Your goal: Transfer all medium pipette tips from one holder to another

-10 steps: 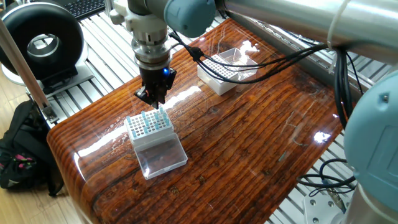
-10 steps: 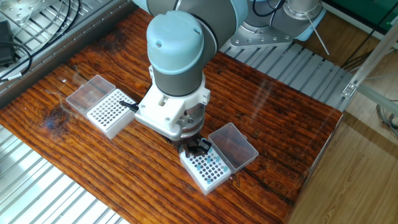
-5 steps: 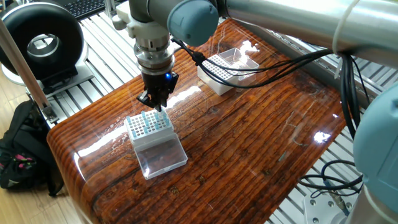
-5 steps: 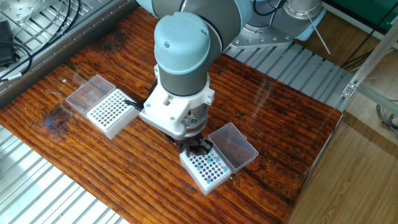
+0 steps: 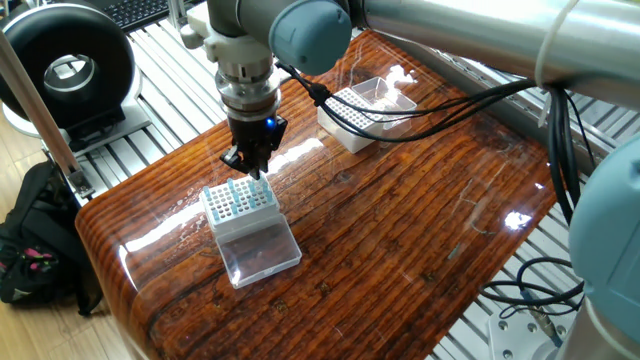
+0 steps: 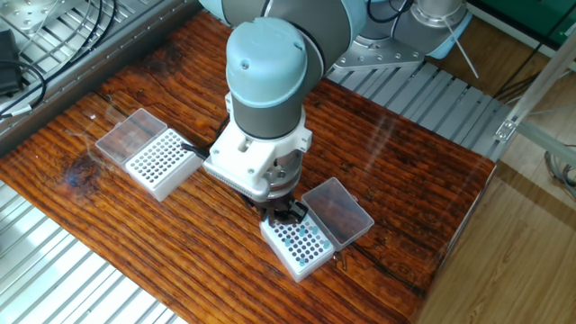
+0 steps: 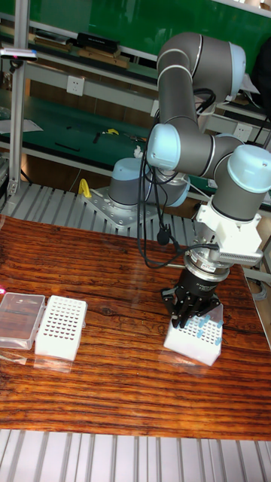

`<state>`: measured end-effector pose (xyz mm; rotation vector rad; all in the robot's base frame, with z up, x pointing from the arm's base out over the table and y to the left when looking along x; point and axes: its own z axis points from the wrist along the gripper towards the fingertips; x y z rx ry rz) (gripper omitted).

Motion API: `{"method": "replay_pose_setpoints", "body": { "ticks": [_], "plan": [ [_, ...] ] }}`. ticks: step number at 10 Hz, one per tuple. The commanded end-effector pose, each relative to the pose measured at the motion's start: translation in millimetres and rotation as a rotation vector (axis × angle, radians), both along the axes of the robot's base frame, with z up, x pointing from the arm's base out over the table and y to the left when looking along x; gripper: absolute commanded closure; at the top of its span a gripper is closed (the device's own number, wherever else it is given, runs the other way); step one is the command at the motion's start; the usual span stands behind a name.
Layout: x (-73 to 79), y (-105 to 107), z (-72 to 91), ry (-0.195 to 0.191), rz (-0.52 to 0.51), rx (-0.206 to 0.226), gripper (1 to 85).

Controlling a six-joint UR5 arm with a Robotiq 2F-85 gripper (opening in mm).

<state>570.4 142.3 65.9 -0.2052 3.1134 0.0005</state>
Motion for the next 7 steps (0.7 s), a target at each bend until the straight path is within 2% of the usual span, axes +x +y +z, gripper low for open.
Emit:
{"method": "replay_pose_setpoints", "body": {
  "ticks": [1,5,7],
  "plan": [
    [1.8,1.3,1.3,-0.005,-0.013,0.009,70.3],
    [3.4,0.4,1.5,-0.011,-0.017,0.004,74.3],
    [1.6,3.3,5.1,-0.005,-0.022,0.015,76.7]
  ]
}}
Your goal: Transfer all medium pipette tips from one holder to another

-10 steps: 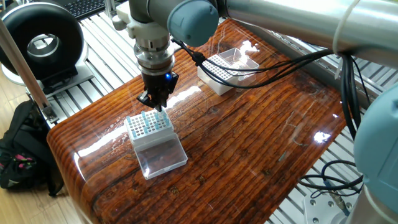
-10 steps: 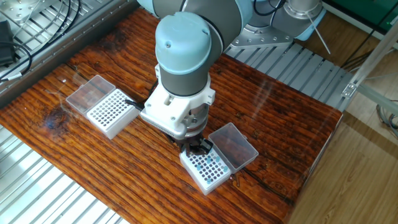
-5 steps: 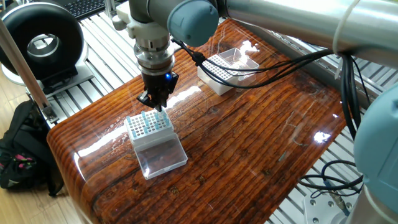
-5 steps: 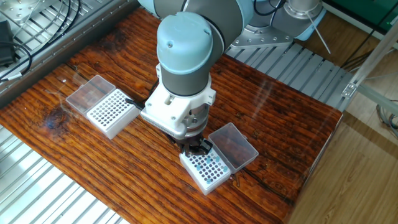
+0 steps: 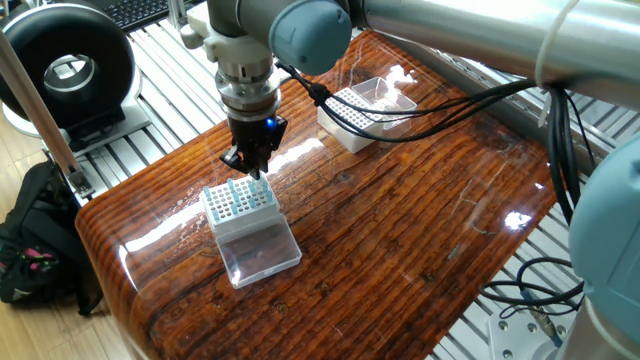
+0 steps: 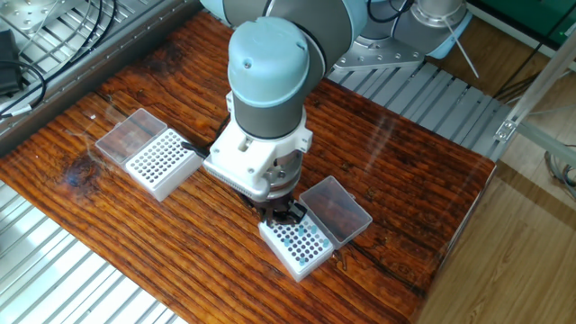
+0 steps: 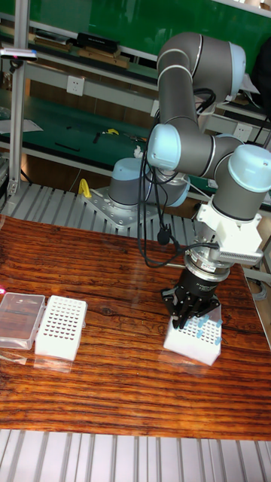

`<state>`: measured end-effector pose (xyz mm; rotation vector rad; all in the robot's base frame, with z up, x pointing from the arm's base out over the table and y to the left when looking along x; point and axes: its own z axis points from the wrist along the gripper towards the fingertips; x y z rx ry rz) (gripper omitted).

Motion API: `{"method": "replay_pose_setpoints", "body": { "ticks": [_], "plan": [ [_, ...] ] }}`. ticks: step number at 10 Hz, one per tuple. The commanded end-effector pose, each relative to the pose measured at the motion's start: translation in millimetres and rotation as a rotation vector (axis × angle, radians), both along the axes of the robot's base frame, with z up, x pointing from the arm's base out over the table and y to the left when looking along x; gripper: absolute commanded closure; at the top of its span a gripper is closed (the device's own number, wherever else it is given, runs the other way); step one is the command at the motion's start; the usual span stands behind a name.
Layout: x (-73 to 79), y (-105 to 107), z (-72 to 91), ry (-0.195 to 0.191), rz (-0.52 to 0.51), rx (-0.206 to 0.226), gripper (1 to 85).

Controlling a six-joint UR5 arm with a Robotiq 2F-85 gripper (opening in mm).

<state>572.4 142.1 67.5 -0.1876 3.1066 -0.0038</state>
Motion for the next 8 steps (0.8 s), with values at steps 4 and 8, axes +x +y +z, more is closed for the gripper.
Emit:
{"method": "replay_pose_setpoints", "body": {
  "ticks": [4,8],
  "plan": [
    [-0.7,3,18.5,0.006,-0.015,0.022,77.3],
    [4.0,2,39.0,0.008,-0.006,0.042,77.3]
  ]
}}
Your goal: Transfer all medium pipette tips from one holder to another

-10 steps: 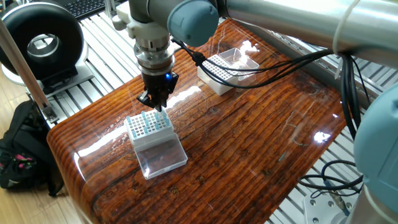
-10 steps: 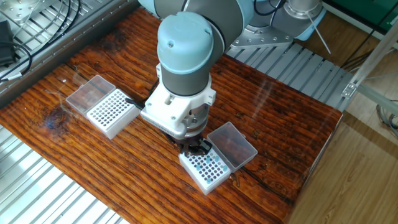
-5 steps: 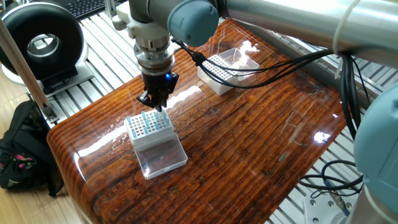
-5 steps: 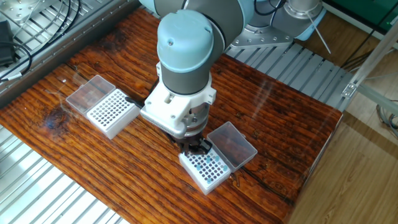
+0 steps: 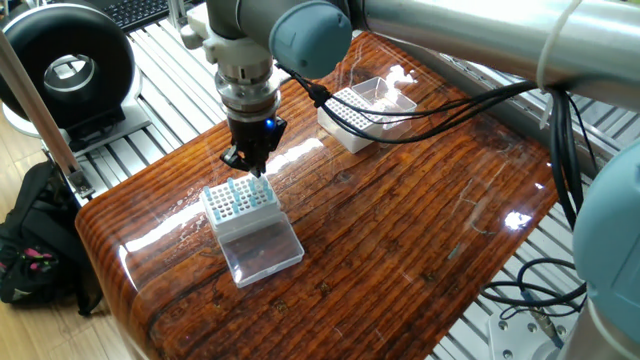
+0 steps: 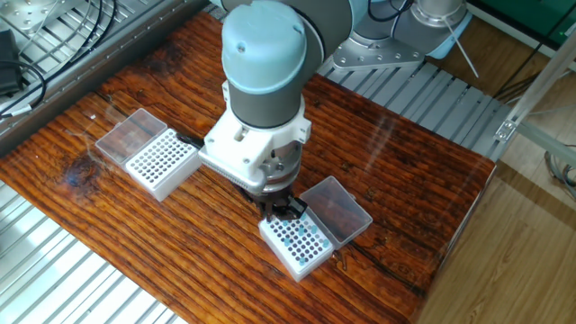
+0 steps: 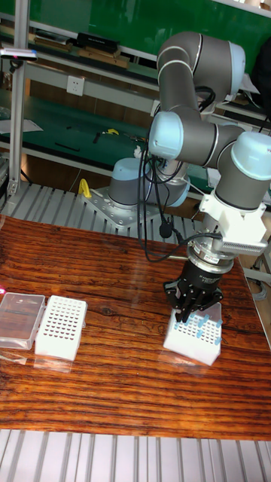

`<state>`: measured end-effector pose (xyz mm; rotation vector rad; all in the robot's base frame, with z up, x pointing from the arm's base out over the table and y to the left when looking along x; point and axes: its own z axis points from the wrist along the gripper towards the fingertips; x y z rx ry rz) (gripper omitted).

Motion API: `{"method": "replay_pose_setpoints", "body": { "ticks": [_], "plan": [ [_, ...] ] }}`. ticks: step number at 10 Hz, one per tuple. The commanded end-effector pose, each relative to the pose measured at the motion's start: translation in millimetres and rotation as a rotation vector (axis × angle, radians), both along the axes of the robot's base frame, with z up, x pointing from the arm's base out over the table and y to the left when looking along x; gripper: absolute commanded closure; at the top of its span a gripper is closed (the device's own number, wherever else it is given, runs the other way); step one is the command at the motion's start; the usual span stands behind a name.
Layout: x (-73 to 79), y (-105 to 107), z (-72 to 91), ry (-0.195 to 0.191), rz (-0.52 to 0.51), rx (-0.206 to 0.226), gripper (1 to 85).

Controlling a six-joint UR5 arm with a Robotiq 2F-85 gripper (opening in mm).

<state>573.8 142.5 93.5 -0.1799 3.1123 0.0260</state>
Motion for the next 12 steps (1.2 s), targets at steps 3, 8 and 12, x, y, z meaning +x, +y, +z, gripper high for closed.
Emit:
{"method": "replay_pose_setpoints", "body": {
  "ticks": [3,8,12],
  "plan": [
    [8.7,-5,41.2,0.001,0.014,0.027,77.7],
    [13.3,-49,87.8,-0.003,0.105,0.003,79.0],
    [-8.7,-110,98.1,0.018,0.200,-0.017,80.3]
  ]
}}
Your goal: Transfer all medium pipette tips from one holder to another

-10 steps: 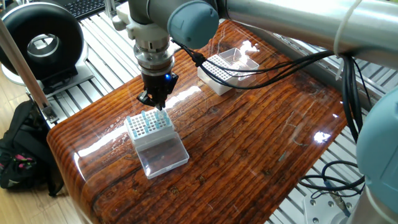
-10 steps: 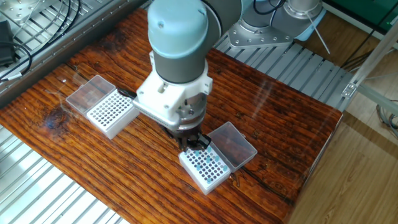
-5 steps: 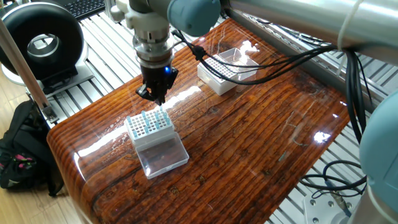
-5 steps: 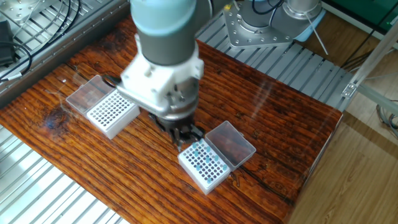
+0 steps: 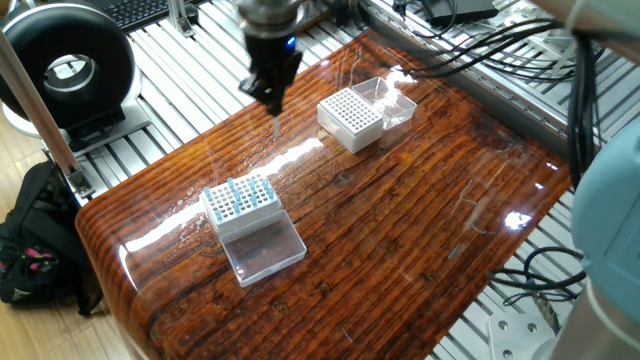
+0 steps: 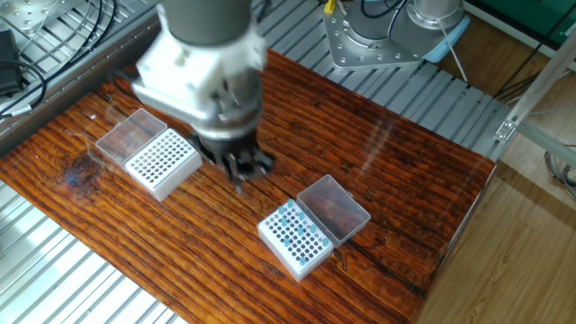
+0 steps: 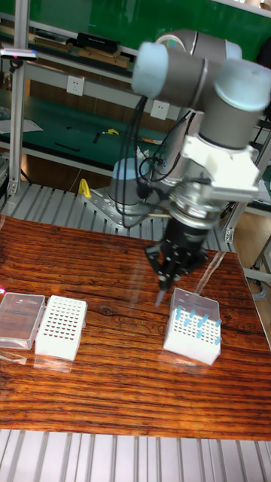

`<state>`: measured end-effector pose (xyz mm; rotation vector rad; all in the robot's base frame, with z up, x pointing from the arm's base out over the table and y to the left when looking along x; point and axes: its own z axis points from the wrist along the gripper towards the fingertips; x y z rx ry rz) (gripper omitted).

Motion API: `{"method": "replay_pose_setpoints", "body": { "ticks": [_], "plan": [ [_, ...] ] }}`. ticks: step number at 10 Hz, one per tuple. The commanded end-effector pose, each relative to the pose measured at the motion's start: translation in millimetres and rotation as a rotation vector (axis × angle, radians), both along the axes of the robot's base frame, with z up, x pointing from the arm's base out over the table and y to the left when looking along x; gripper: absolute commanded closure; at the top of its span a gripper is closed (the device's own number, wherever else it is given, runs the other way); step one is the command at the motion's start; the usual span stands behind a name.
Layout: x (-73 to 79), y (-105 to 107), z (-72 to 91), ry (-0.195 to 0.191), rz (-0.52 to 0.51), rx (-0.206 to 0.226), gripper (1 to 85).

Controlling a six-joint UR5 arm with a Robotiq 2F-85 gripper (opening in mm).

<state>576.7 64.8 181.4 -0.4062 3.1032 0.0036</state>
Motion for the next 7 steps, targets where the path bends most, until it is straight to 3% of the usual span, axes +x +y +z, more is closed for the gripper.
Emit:
{"method": "replay_pose_setpoints", "body": {
  "ticks": [1,4,7],
  "plan": [
    [-20.5,-53,8.7,0.010,0.086,-0.015,80.3],
    [-37.0,-97,1.2,0.005,0.159,-0.050,81.3],
    [-39.9,-104,-13.7,-0.005,0.207,-0.049,81.3]
  ]
}}
